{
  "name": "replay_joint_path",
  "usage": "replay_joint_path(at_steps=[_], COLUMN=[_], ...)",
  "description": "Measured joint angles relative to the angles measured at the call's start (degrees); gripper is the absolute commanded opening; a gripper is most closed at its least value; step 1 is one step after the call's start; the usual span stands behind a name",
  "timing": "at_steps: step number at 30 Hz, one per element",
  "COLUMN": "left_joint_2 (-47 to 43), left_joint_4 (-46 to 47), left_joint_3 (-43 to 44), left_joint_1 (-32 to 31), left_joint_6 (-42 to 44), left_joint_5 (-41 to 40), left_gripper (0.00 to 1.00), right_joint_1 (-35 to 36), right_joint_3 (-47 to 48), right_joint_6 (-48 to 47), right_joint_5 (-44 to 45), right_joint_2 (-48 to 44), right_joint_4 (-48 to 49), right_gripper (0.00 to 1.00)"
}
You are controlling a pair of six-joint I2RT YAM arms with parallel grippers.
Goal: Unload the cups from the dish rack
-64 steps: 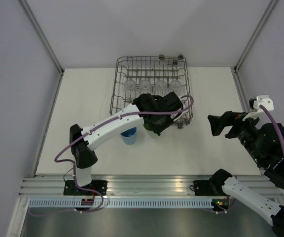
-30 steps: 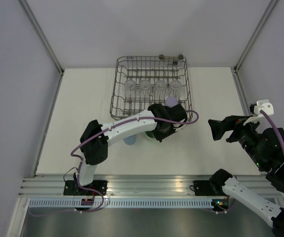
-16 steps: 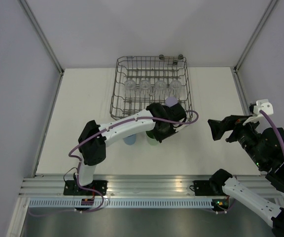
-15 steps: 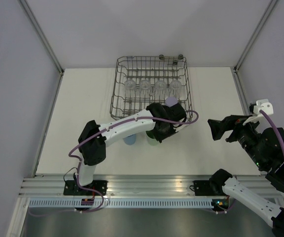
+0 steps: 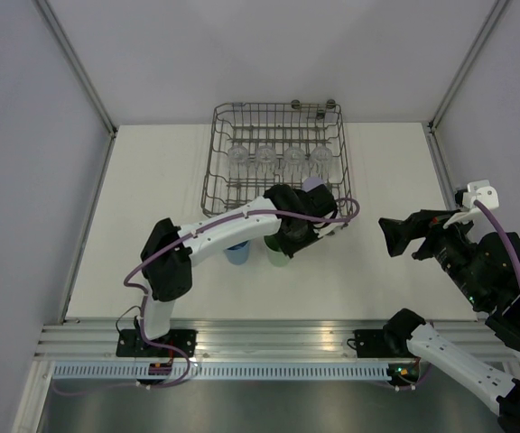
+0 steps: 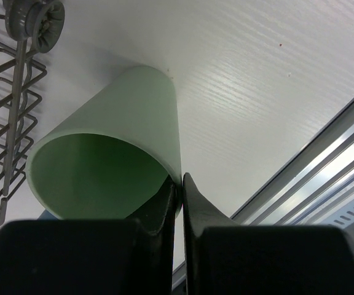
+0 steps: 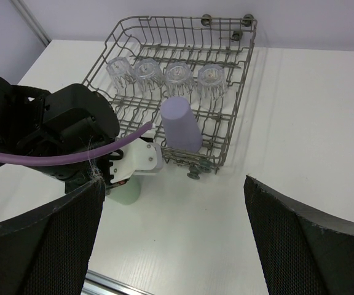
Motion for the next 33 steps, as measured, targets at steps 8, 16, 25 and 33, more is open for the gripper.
replay_joint_path(at_steps=[8, 16, 25, 33], left_joint_2=[-0.5, -0.5, -3.4, -11.3], left_joint_4=[-0.2, -0.2, 0.3, 0.8], left_joint_3=[-0.6, -1.2, -1.3, -0.7], left_joint_1=[0.6, 0.6, 0.6, 0.6], left_joint_6=[0.2, 0.4, 0.4, 0.4], left_joint_5=[0.0, 0.2, 0.2, 1.1], left_gripper=[0.13, 0.36, 0.6, 1.0], right_joint_1=[0.0, 0.0, 0.0, 0.0], right_joint_3=[-0.3, -0.4, -1.1, -2.5], right_joint_6=[0.0, 0.0, 0.0, 0.2], right_joint_5=[-0.3, -0.4, -0.4, 0.1], right_joint_2=[0.0, 0.0, 0.2, 1.1], right_joint_4=[0.4, 0.5, 1.2, 2.2], right_gripper=[0.98, 0.98, 0.98, 0.98])
